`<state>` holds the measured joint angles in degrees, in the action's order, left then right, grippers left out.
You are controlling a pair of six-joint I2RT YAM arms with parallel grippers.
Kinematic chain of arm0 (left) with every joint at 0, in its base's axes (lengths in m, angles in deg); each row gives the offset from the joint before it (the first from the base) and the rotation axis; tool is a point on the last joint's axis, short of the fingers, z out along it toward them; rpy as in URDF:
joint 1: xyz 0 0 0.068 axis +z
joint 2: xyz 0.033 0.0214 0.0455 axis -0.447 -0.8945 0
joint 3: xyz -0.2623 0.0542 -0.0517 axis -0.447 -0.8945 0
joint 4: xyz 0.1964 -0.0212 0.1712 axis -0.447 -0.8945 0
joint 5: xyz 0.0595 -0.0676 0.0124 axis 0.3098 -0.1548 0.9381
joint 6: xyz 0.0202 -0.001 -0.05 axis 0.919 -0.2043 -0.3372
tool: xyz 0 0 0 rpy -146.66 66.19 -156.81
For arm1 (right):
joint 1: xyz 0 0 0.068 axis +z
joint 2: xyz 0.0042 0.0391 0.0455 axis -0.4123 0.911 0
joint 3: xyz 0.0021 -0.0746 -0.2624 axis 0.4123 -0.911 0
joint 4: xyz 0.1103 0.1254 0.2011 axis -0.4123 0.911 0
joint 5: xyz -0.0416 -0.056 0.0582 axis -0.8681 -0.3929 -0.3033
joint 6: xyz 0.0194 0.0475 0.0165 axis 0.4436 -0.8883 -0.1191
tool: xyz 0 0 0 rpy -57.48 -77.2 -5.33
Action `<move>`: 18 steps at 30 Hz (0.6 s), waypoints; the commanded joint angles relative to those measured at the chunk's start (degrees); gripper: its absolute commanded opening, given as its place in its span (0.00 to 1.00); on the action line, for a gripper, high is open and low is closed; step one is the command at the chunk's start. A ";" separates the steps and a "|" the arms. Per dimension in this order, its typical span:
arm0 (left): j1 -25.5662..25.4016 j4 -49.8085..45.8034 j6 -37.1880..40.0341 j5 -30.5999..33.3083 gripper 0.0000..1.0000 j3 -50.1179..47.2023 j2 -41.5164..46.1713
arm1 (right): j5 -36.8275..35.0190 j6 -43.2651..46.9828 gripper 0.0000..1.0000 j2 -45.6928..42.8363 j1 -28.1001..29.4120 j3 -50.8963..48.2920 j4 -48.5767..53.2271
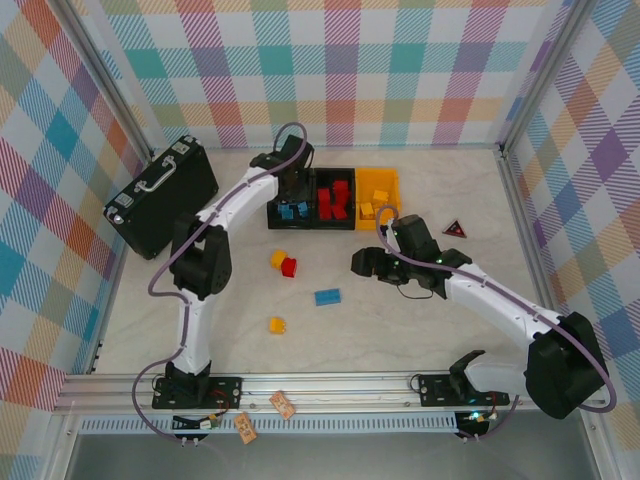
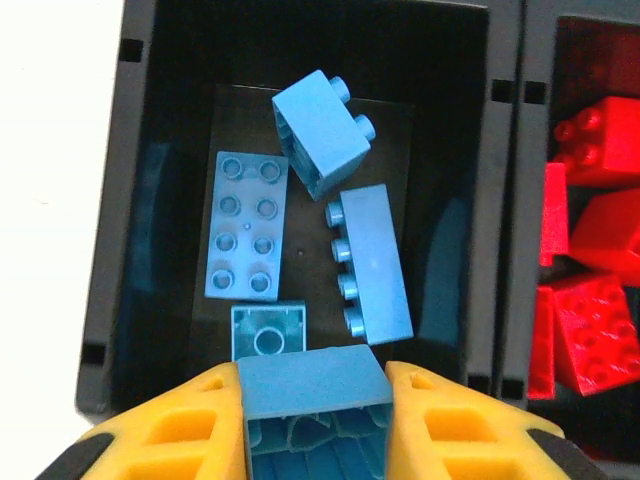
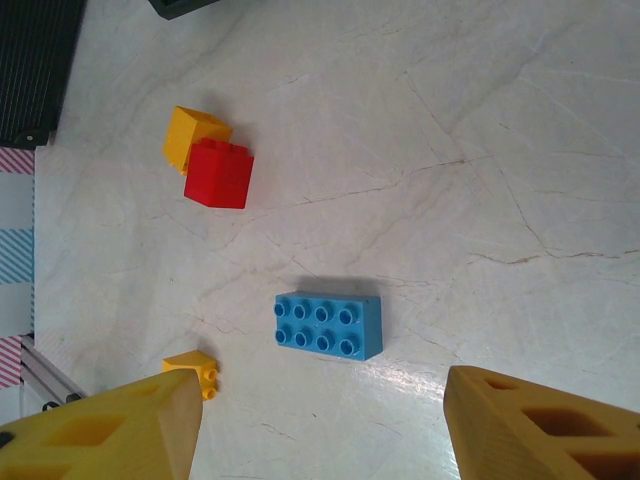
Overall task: Sort the legos into containers by color
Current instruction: Place the lego in the container.
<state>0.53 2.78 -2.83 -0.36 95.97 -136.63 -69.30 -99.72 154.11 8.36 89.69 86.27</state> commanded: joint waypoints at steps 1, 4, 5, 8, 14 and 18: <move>0.67 -3.96 1.50 1.56 0.28 5.19 -3.47 | -0.84 0.57 0.65 -0.45 0.43 1.16 0.61; 0.70 -3.89 1.50 1.80 0.29 6.43 -5.66 | -1.11 0.71 0.65 -0.82 0.43 1.00 0.95; 0.72 -4.01 1.39 2.22 0.29 6.86 -6.32 | -1.27 0.66 0.65 -0.93 0.47 0.96 1.05; 0.73 -4.57 1.21 3.34 0.29 8.16 -7.77 | -1.47 0.82 0.65 -1.19 0.44 0.95 1.47; 0.77 -5.07 1.65 4.43 0.33 10.24 -9.63 | -1.83 1.13 0.65 -1.55 0.43 0.48 1.78; 0.72 -6.83 2.50 5.32 0.39 13.42 -11.38 | -1.96 1.07 0.65 -2.18 0.43 -0.23 1.80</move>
<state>0.83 -1.07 -1.41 3.16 106.28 -146.93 -70.77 -99.53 153.47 8.36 89.67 87.53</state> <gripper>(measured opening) 0.379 0.655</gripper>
